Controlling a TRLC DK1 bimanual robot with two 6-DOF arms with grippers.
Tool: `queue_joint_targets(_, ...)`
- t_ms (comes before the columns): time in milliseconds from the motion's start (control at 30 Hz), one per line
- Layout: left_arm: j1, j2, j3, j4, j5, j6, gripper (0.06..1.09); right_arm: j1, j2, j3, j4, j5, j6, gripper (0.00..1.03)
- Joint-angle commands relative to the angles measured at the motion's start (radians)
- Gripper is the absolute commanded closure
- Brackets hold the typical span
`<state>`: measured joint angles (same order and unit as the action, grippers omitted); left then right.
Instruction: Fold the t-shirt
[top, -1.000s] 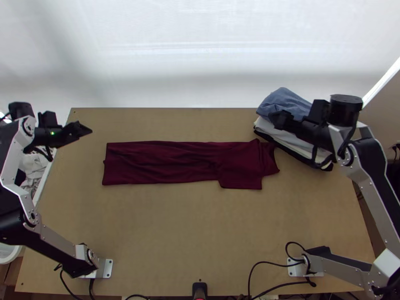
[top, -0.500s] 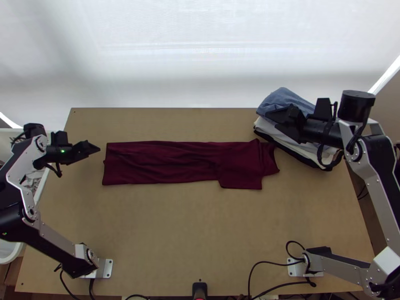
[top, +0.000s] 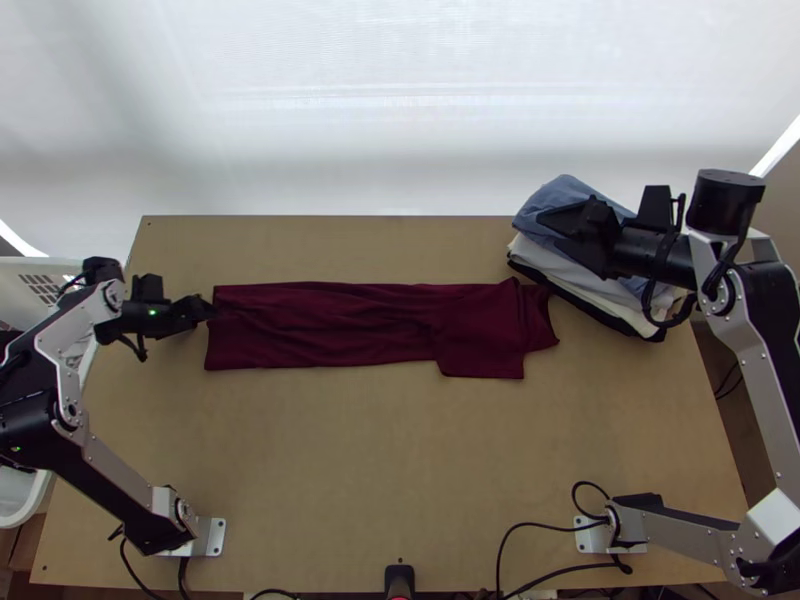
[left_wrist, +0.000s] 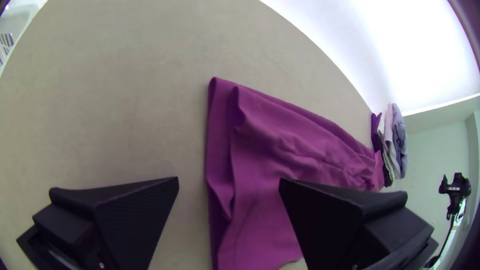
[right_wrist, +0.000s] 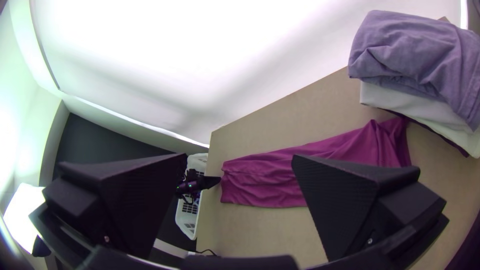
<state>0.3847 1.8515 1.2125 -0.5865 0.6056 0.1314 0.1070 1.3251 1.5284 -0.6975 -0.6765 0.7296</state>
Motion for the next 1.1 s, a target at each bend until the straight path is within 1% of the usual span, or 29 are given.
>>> queue_joint_targets(0, -0.064, 0.015, -0.056, 0.004, -0.021, -0.018, 0.11, -0.01, 0.019, 0.038, -0.01, -0.015, 0.027, 0.05)
queue_joint_targets(133, -0.144, 0.003, -0.097, 0.043, -0.041, -0.061, 0.11, -0.012, 0.02, 0.049, -0.01, -0.015, 0.036, 0.05)
queue_joint_targets(200, -0.178, -0.003, -0.107, 0.059, -0.069, -0.085, 0.11, -0.013, 0.02, 0.05, -0.01, -0.015, 0.037, 0.05)
queue_joint_targets(233, -0.195, -0.009, -0.114, 0.062, -0.078, -0.087, 0.17, -0.015, 0.019, 0.05, -0.01, -0.015, 0.037, 0.05)
queue_joint_targets(267, -0.202, -0.014, -0.123, 0.074, -0.086, -0.087, 0.28, -0.018, 0.017, 0.05, -0.011, -0.017, 0.037, 0.05)
queue_joint_targets(300, -0.211, -0.017, -0.128, 0.082, -0.095, -0.093, 0.44, -0.02, 0.017, 0.05, -0.013, -0.017, 0.037, 0.05)
queue_joint_targets(400, -0.211, -0.025, -0.125, 0.086, -0.116, -0.098, 1.03, -0.038, 0.011, 0.047, -0.017, -0.031, 0.037, 0.05)
queue_joint_targets(533, -0.142, -0.051, -0.114, 0.077, -0.116, -0.076, 1.05, -0.058, 0.003, 0.038, -0.019, -0.043, 0.034, 0.05)
queue_joint_targets(633, -0.046, -0.06, -0.088, 0.045, -0.116, -0.026, 1.05, -0.064, 0.0, 0.03, -0.02, -0.046, 0.033, 0.05)
queue_joint_targets(833, 0.161, -0.044, 0.016, -0.07, -0.116, 0.103, 1.05, -0.07, -0.001, 0.029, -0.019, -0.047, 0.031, 0.05)
queue_joint_targets(1000, 0.275, -0.023, 0.133, -0.154, -0.116, 0.157, 1.05, -0.069, -0.001, 0.029, -0.019, -0.047, 0.03, 0.05)
queue_joint_targets(1067, 0.293, -0.017, 0.193, -0.233, -0.116, 0.171, 1.05, -0.069, -0.001, 0.026, -0.019, -0.047, 0.03, 0.05)
